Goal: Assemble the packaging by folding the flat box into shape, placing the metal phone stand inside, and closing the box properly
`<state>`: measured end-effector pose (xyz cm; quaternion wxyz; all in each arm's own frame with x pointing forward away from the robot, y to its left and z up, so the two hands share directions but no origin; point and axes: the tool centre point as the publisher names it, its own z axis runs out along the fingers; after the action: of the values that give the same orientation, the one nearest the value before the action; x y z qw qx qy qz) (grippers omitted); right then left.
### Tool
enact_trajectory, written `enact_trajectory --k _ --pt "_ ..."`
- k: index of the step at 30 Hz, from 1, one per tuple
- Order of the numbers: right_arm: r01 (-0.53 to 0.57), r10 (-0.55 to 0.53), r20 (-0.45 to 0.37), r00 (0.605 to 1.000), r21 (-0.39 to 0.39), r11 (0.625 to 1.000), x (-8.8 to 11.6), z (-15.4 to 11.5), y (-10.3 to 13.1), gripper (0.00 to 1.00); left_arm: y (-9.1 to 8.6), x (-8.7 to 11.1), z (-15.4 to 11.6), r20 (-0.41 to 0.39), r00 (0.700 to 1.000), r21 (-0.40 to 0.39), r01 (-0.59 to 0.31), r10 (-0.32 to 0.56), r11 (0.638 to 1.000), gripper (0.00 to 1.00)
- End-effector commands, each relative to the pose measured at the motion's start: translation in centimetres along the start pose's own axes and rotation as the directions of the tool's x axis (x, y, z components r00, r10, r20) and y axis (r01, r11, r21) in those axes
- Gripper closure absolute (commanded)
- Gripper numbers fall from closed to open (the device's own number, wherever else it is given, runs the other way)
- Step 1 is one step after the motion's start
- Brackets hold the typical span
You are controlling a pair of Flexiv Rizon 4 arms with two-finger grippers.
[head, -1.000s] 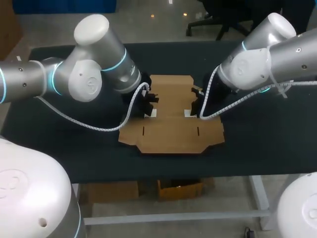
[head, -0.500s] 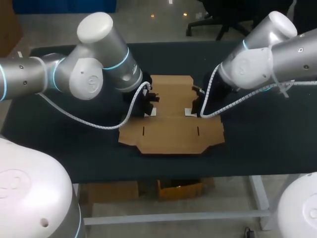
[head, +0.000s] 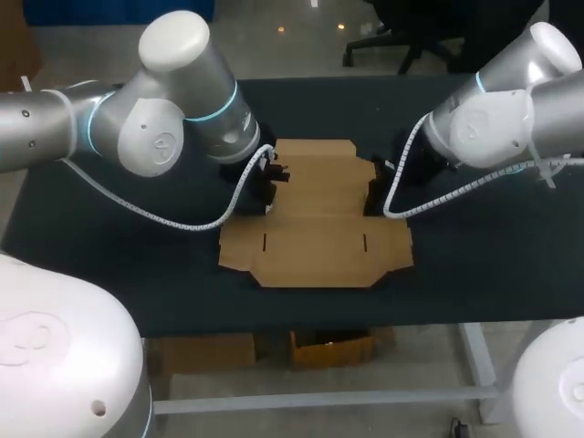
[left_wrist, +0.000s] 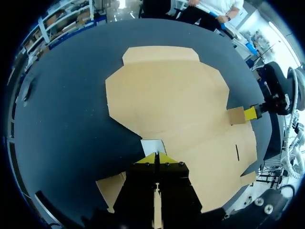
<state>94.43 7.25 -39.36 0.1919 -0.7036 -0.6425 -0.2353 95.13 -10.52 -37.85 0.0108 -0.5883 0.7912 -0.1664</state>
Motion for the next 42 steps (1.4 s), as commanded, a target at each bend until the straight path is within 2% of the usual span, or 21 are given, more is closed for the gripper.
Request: enact_trajectory --k 1,15,23,24,26,28,30,32,36,42 --pt "-0.003 0.003 -0.040 0.999 0.009 1.000 -0.9 -1.1 -0.1 1.00 0.1 -0.4 -1.0 0.016 1.000 0.001 0.007 -0.007 1.000 1.00" --pt "-0.018 0.020 -0.107 0.994 0.019 1.000 -2.5 -4.2 0.4 1.00 0.1 -2.6 -3.3 0.087 0.995 0.019 0.046 -0.047 0.999 1.00" --pt "-0.019 0.023 -0.141 0.990 0.035 0.999 -3.0 -5.4 0.9 1.00 -0.1 -3.5 -4.4 0.099 0.993 0.021 0.059 -0.061 0.998 0.98" --pt "-0.019 0.024 -0.143 0.989 0.035 0.999 -3.1 -5.5 1.0 1.00 -0.1 -3.6 -4.5 0.099 0.993 0.021 0.060 -0.062 0.998 0.94" --pt "-0.020 0.025 -0.145 0.989 0.036 0.999 -3.2 -5.6 1.2 0.99 -0.2 -3.8 -4.7 0.101 0.993 0.024 0.064 -0.066 0.998 0.72" --pt "-0.021 0.026 -0.146 0.989 0.036 0.999 -3.3 -5.8 1.4 0.93 -0.3 -4.0 -5.0 0.103 0.992 0.027 0.066 -0.068 0.997 0.53" --pt "-0.018 0.022 -0.146 0.989 0.029 0.999 -3.4 -6.0 1.6 0.89 -0.3 -4.1 -5.2 0.101 0.992 0.032 0.067 -0.070 0.997 0.20" --pt "-0.006 0.008 -0.145 0.989 0.013 1.000 -3.4 -6.3 1.8 0.76 -0.4 -4.3 -5.4 0.098 0.993 0.034 0.067 -0.070 0.997 0.01" --pt "0.025 -0.026 -0.162 0.986 -0.010 1.000 -3.5 -6.6 2.2 0.65 -0.6 -4.7 -5.7 0.093 0.993 0.037 0.070 -0.073 0.997 0.00" --pt "0.043 -0.043 -0.182 0.982 -0.001 0.999 -3.6 -6.6 2.9 0.51 -1.0 -5.1 -6.2 0.076 0.994 0.039 0.074 -0.077 0.997 0.00"
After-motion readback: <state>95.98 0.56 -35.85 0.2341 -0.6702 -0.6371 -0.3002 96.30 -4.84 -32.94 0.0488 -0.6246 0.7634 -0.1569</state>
